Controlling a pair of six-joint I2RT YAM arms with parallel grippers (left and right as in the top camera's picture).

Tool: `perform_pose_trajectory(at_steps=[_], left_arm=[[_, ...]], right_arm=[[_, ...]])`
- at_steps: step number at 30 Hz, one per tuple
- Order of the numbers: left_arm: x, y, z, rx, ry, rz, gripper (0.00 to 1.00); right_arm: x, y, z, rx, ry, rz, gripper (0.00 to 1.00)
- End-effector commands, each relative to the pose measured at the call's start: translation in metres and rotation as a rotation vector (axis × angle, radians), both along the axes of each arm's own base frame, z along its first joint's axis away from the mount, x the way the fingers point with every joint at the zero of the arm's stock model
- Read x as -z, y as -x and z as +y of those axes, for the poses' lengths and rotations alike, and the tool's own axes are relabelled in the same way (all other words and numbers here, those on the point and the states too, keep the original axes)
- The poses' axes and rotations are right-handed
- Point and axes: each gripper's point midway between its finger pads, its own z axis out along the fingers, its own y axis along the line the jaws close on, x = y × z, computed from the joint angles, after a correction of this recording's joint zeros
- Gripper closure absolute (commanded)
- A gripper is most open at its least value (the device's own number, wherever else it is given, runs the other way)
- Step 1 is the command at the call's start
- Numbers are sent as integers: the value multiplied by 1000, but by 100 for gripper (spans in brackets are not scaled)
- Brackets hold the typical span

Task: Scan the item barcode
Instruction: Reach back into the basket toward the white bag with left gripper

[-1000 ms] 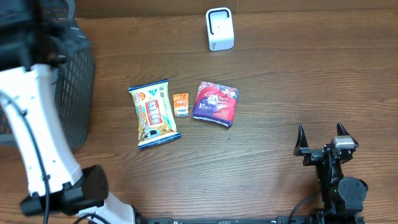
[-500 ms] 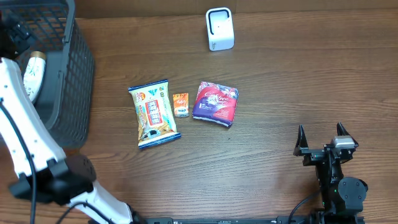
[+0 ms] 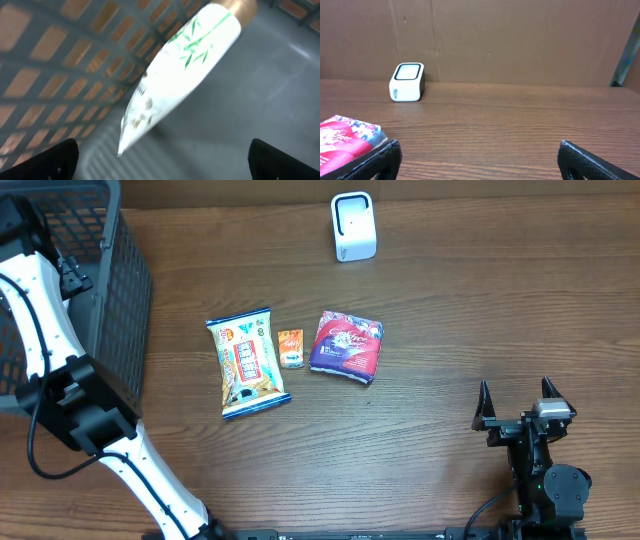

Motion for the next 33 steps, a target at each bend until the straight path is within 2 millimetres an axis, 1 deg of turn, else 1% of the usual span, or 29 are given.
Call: perform_pose_trajectory(at_steps=[1, 5, 9, 12, 16, 22, 26, 31, 33], left_arm=[[27, -6, 12, 41, -19, 59, 0], [46, -8, 18, 45, -13, 80, 0], [65, -6, 26, 35, -1, 100, 0], [70, -3, 33, 20, 1, 100, 0], [72, 1, 43, 3, 8, 82, 0], [90, -2, 37, 29, 111, 40, 0], [105, -2, 36, 33, 144, 47, 0], [131, -3, 28, 45, 202, 65, 0], [137, -4, 25, 51, 223, 64, 3]], right_arm=[[1, 0, 0, 1, 4, -5, 0], [1, 0, 0, 1, 4, -5, 0], [1, 0, 0, 1, 4, -5, 0], [1, 0, 0, 1, 4, -5, 0], [1, 0, 0, 1, 4, -5, 0], [1, 0, 0, 1, 4, -5, 0], [1, 0, 0, 1, 4, -5, 0], [1, 0, 0, 1, 4, -5, 0], [1, 0, 0, 1, 4, -5, 0]])
